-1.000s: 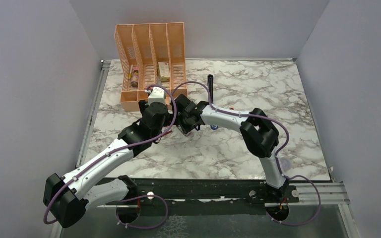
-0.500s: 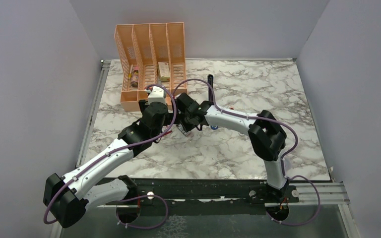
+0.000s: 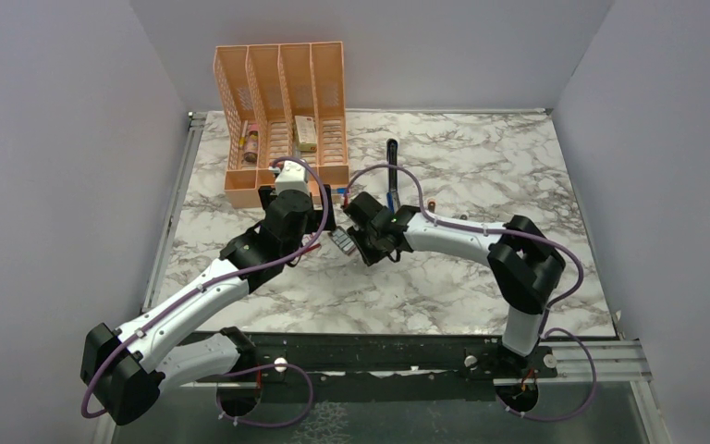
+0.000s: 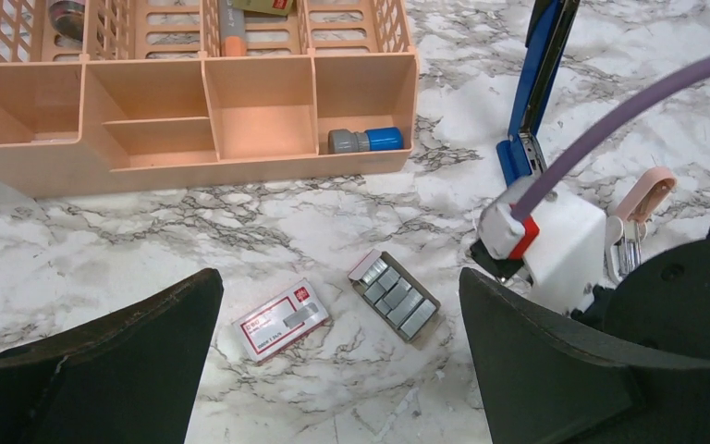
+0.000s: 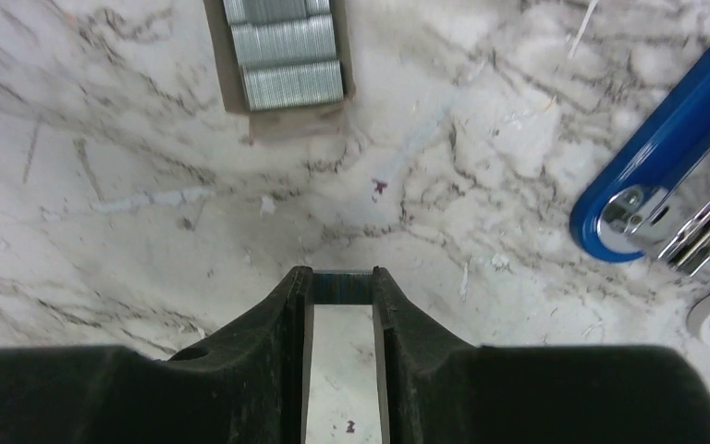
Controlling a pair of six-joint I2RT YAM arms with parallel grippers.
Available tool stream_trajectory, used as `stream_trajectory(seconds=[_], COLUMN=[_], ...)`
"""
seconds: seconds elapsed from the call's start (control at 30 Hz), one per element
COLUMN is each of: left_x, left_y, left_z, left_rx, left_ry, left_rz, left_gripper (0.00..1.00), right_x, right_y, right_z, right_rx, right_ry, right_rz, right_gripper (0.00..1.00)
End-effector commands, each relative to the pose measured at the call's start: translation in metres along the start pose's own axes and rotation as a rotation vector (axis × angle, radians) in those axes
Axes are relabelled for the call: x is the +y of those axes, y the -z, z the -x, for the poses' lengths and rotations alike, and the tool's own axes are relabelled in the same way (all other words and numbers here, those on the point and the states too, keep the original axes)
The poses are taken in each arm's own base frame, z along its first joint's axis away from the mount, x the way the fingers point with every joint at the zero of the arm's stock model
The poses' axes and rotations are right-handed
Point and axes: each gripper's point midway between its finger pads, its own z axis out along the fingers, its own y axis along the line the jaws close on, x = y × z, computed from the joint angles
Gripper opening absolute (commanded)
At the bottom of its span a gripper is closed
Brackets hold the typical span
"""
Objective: Load the staples into the stapler
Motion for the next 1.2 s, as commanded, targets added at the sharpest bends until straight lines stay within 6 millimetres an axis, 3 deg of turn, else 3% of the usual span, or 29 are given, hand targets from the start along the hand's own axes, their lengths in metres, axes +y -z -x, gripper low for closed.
stream_trajectory(seconds=[0.0, 0.17, 0.67, 0.8, 1.0, 1.17], left_x=[-0.005, -0.005, -0.005, -0.006, -0.006, -0.006], left_y=[0.0, 0.001, 0.0, 0.0, 0.001, 0.0], left_z=[0.01, 0.012, 0.012, 0.012, 0.011, 0.011], left_rx=[-0.03, -0.032, -0.029, -0.028, -0.026, -0.025], left_ry=[0.025, 0.025, 0.017, 0.018, 0.019, 0.019], left_rz=[-0.019, -0.019, -0.019, -0.021, -0.025, -0.024], left_gripper=[0.99, 0.99, 0.99, 0.99, 0.99, 0.99], right_x=[0.013, 0.013, 0.01, 0.01, 0.006, 0.002], right_y=[0.007, 0.002, -0.006, -0.005, 0.002, 0.002], right_z=[-0.013, -0.034, -0.056, -0.054, -0.036, -0.025], right_rx=[-0.018, 0.014, 0.089, 0.09, 0.056, 0.029], right_ry=[-0.004, -0.004, 0.004, -0.019, -0.097, -0.183], right_rz=[0.077, 0.095, 0.088, 0.077, 0.023, -0.031], right_gripper=[0.31, 0.31, 0.34, 0.39, 0.54, 0.57])
